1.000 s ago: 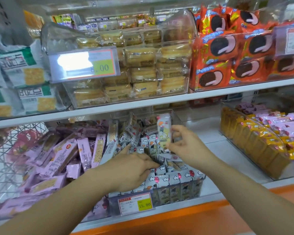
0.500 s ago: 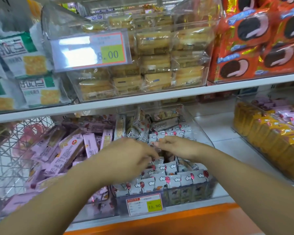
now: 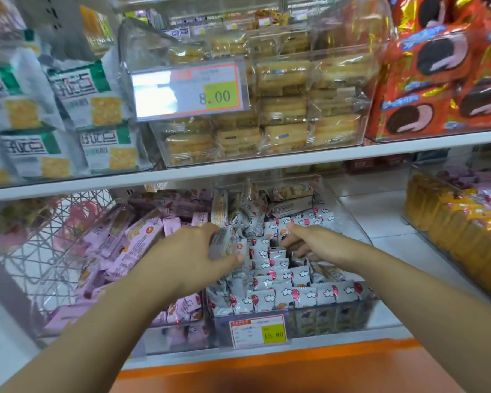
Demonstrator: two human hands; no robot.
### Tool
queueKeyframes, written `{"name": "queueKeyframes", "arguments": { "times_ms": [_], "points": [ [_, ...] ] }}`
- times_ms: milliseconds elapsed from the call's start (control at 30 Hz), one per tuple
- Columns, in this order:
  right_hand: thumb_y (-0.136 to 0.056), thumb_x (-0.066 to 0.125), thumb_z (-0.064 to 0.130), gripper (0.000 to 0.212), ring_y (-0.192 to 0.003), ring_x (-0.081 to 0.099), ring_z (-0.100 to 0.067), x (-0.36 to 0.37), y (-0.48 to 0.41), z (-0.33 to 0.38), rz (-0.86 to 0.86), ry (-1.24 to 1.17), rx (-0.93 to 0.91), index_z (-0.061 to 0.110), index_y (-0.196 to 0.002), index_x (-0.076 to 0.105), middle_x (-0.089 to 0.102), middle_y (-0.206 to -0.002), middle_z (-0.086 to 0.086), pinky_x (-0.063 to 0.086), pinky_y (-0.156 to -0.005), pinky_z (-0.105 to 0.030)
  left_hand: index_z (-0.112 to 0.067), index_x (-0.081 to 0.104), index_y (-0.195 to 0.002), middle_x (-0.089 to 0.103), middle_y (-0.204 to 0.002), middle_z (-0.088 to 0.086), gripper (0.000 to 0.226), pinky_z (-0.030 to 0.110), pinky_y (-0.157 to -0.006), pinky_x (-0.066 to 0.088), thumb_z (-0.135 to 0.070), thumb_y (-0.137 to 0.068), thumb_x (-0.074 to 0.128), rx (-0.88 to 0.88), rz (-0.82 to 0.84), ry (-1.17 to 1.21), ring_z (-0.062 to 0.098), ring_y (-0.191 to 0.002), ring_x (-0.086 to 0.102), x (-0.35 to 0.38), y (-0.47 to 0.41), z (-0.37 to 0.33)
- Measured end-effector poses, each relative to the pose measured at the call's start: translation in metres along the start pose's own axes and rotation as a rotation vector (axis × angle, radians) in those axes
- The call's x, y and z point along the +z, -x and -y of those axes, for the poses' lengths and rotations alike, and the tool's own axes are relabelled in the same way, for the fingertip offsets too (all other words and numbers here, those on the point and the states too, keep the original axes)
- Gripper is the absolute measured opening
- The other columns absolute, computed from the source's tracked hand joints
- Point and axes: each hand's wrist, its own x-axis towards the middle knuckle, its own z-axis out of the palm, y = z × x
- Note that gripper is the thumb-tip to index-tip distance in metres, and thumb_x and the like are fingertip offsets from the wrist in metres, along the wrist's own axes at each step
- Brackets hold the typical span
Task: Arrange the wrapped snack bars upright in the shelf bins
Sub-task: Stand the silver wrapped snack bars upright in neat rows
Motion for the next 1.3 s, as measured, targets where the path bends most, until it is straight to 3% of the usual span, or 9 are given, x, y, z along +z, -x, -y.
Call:
{"name": "queueKeyframes", "arguments": {
  "times_ms": [200, 300, 367, 533, 633, 767, 967, 1133, 1300],
  "points": [
    [-0.098, 0.023, 0.054, 0.055, -0.109, 0.054, -0.013, 0.004, 0.002, -0.003, -0.031, -0.022, -0.004, 0.020, -0.122, 0.060, 0.057, -0.124, 0.000, 0.036, -0.104, -0.035, -0.021, 0.044, -0.132, 0.060, -0.096, 0.004, 0.045, 0.026, -0.063, 0.048, -0.039, -0.092, 0.051, -0.022, -0.030, 0.119, 0.013, -0.067, 0.057, -0.010, 0.010, 0.001],
    [-0.099, 0.023, 0.051, 0.056, -0.113, 0.055, -0.017, 0.005, 0.001, -0.004, -0.043, -0.118, -0.003, 0.016, -0.123, 0.058, 0.057, -0.128, -0.007, 0.036, -0.097, -0.030, -0.023, 0.054, -0.123, 0.063, -0.097, -0.005, 0.033, 0.010, -0.049, 0.039, -0.034, -0.092, 0.053, 0.026, -0.152, 0.280, 0.004, -0.064, 0.058, -0.017, 0.013, -0.002],
    [-0.100, 0.020, 0.048, 0.054, -0.111, 0.056, -0.020, 0.007, -0.001, -0.004, -0.058, -0.178, -0.017, 0.014, -0.127, 0.052, 0.059, -0.124, -0.009, 0.036, -0.099, -0.031, -0.026, 0.055, -0.118, 0.061, -0.097, -0.013, 0.028, 0.007, -0.051, 0.041, -0.032, -0.091, 0.057, 0.065, -0.145, 0.442, 0.000, -0.065, 0.062, -0.017, 0.008, -0.012],
    [-0.100, 0.024, 0.046, 0.051, -0.113, 0.056, -0.024, 0.010, -0.006, -0.007, -0.106, -0.357, -0.018, 0.011, -0.124, 0.051, 0.061, -0.120, -0.014, 0.039, -0.107, -0.039, -0.030, 0.048, -0.106, 0.055, -0.094, -0.017, 0.023, 0.019, -0.068, 0.049, -0.029, -0.088, 0.063, 0.139, -0.106, 0.528, 0.004, -0.082, 0.060, 0.001, -0.028, -0.045],
    [-0.103, 0.026, 0.031, 0.041, -0.110, 0.057, -0.030, 0.011, -0.007, -0.007, -0.090, -0.488, -0.026, 0.008, -0.133, 0.041, 0.058, -0.120, -0.021, 0.042, -0.102, -0.037, -0.024, 0.053, -0.115, 0.060, -0.099, -0.007, 0.033, 0.029, -0.082, 0.050, -0.030, -0.086, 0.067, 0.143, -0.114, 0.425, 0.013, -0.090, 0.059, 0.014, -0.048, -0.057],
    [-0.095, 0.038, 0.012, 0.025, -0.094, 0.061, -0.024, 0.007, -0.005, -0.007, -0.100, -0.652, -0.079, 0.020, -0.118, 0.044, 0.059, -0.107, -0.007, 0.047, -0.090, -0.037, -0.018, 0.054, -0.114, 0.065, -0.104, 0.003, 0.035, 0.037, -0.081, 0.052, -0.030, -0.084, 0.068, 0.151, -0.110, 0.247, 0.022, -0.092, 0.062, 0.026, -0.062, -0.064],
    [-0.096, 0.047, 0.041, 0.023, -0.099, 0.064, -0.020, 0.006, -0.004, -0.003, -0.134, -0.425, -0.193, 0.042, -0.114, 0.033, 0.052, -0.108, 0.016, 0.049, -0.096, -0.042, -0.016, 0.056, -0.115, 0.065, -0.106, 0.006, 0.033, 0.032, -0.075, 0.050, -0.022, -0.084, 0.066, 0.214, -0.156, 0.223, 0.023, -0.093, 0.061, 0.034, -0.071, -0.065],
    [-0.096, 0.046, 0.040, 0.028, -0.094, 0.066, -0.018, 0.005, -0.008, 0.000, -0.152, -0.295, -0.204, 0.032, -0.121, 0.039, 0.054, -0.119, 0.008, 0.052, -0.092, -0.041, -0.021, 0.055, -0.124, 0.069, -0.102, 0.000, 0.036, 0.038, -0.081, 0.053, -0.018, -0.089, 0.059, 0.225, -0.127, 0.163, 0.020, -0.093, 0.064, 0.032, -0.069, -0.058],
    [-0.092, 0.055, 0.038, 0.015, -0.103, 0.060, -0.013, 0.005, -0.021, -0.004, -0.176, -0.099, -0.197, 0.033, -0.106, 0.053, 0.063, -0.108, 0.009, 0.046, -0.099, -0.044, -0.030, 0.056, -0.125, 0.068, -0.108, -0.014, 0.034, 0.038, -0.095, 0.047, -0.019, -0.093, 0.052, 0.236, -0.220, 0.118, 0.008, -0.101, 0.062, 0.021, -0.056, -0.040]
  ]
}}
